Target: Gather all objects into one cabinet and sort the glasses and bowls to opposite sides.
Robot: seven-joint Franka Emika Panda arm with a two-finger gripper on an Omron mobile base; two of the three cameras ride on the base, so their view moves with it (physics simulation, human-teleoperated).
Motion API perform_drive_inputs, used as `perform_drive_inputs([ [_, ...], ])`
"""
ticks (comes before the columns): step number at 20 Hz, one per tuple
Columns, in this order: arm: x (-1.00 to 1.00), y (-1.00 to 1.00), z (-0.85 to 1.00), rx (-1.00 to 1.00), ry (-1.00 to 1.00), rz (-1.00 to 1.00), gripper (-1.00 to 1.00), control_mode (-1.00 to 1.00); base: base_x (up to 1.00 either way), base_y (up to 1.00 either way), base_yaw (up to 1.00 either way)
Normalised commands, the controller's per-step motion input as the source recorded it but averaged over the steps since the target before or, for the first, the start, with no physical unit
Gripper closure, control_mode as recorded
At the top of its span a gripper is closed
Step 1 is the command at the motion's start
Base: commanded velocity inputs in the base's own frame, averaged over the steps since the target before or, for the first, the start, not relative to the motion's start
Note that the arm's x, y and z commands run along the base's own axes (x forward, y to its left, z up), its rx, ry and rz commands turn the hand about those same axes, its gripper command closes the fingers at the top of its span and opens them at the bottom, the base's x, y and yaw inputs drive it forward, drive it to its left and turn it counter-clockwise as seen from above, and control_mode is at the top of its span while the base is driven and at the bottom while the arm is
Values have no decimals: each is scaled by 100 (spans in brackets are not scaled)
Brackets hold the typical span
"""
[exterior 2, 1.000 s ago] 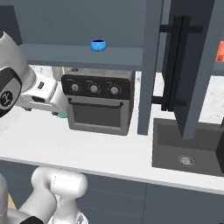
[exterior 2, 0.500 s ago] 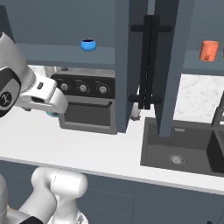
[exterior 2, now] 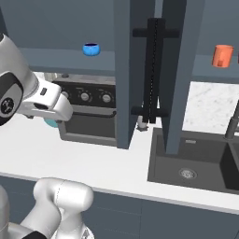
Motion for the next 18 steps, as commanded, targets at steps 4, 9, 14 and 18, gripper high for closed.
perform_drive_inputs([
  [4, 0, 0, 0, 0, 0, 0, -100, 100, 36, 0, 0],
  [9, 0, 0, 0, 0, 0, 0, -100, -100, 0, -1, 0],
  [14, 0, 4, 8, 0, -12, 0, -100, -100, 0, 0, 0],
  [18, -2, 8, 25, 0, -31, 5, -100, -100, 0, 0, 0],
])
